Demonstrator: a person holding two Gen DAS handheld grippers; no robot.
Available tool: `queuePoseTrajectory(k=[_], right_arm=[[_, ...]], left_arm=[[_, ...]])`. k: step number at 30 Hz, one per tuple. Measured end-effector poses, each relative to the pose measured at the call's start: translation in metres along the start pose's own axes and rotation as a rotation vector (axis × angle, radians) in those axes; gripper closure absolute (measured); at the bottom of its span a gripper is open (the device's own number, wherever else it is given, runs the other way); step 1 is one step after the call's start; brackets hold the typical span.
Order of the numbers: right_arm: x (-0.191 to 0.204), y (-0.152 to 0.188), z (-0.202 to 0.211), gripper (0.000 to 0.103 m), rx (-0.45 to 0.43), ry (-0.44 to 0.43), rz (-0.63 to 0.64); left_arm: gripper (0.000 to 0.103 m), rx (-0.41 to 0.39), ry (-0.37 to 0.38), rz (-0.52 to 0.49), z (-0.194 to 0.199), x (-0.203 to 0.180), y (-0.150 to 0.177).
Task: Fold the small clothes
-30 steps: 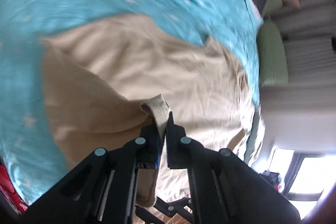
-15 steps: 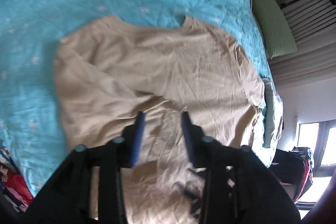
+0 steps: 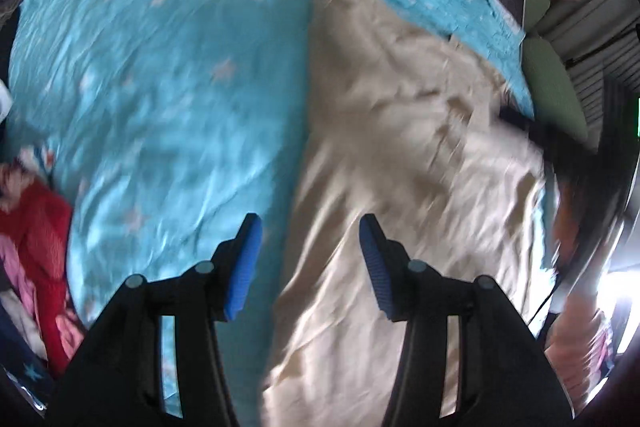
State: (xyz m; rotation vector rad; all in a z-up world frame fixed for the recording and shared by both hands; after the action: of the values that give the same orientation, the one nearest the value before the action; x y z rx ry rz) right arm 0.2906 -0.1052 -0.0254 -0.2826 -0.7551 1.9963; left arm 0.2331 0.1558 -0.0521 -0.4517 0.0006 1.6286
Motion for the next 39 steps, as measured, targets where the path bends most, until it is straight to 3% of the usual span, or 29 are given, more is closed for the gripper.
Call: queuePoseTrajectory(k=[1,3,8,11,17,19,21,22,23,26,29,32,34,36,39], right_arm=[[0.004,-0.016,-0.007,0.050,0.006,-0.012,0.017],[0.011,-0.041,-0.027,0.049,0.036,-0.032,0.034],[0.025,-0.093,-0.085,0.049,0.173,-0.055,-0.006],[0.033,-0.114,-0.108,0.042,0.199,-0.047,-0.022],[0.042,-0.135,-0.150,0.041,0.238,-0.025,-0.034],[0.045,-0.140,-0.159,0.041,0.240,-0.013,-0.042],[0.046,-0.145,-0.171,0.049,0.255,0.022,-0.049],[0.047,-0.147,-0.177,0.077,0.268,0.036,-0.061],[0.047,-0.148,-0.182,0.097,0.285,0.035,-0.075],[0.049,-0.155,-0.190,0.097,0.270,0.033,-0.111],[0.060,-0.167,-0.190,0.097,0.196,0.019,-0.092],[0.083,-0.174,-0.199,0.097,0.156,0.006,-0.018],[0.092,-0.169,-0.218,0.096,0.181,0.075,0.030],[0.090,-0.166,-0.231,0.088,0.200,0.105,0.014],[0.080,-0.163,-0.224,0.060,0.180,0.102,-0.046]], left_arm=[[0.051,-0.004,-0.020,-0.008,-0.003,0.002,0.007],[0.051,-0.017,-0.046,-0.040,-0.011,-0.002,0.019],[0.051,-0.054,-0.023,-0.172,-0.019,-0.036,0.026],[0.051,-0.088,-0.137,-0.276,-0.032,-0.049,0.020],[0.051,-0.076,-0.149,-0.267,-0.056,-0.039,0.003],[0.051,-0.096,-0.188,-0.275,-0.058,-0.036,0.001],[0.056,-0.112,-0.199,-0.251,-0.059,-0.028,-0.002],[0.065,-0.123,-0.201,-0.232,-0.059,-0.025,-0.004],[0.072,-0.136,-0.202,-0.208,-0.057,-0.019,-0.007],[0.078,-0.205,-0.262,-0.129,-0.050,0.002,-0.015],[0.075,-0.224,-0.275,-0.072,-0.049,0.019,-0.012],[0.069,-0.234,-0.302,-0.097,-0.049,0.021,-0.006],[0.069,-0.241,-0.316,-0.127,-0.046,0.017,-0.003],[0.069,-0.236,-0.324,-0.145,-0.041,0.015,-0.001],[0.069,-0.241,-0.308,-0.143,-0.028,0.014,0.003]])
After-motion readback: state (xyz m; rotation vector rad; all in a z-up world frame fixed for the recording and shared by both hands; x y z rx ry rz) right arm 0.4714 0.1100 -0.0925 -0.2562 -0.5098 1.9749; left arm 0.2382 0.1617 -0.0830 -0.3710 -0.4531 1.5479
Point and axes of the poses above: each gripper's, at about its wrist camera, not at the fingertips, and z roughly against the way its jaws point, x to its left, y to its underside, the point moved 4 cm from there along -z, roughly the way its jaws point, and after that the axes turned 1 degree about z, right-handed, at the moved point
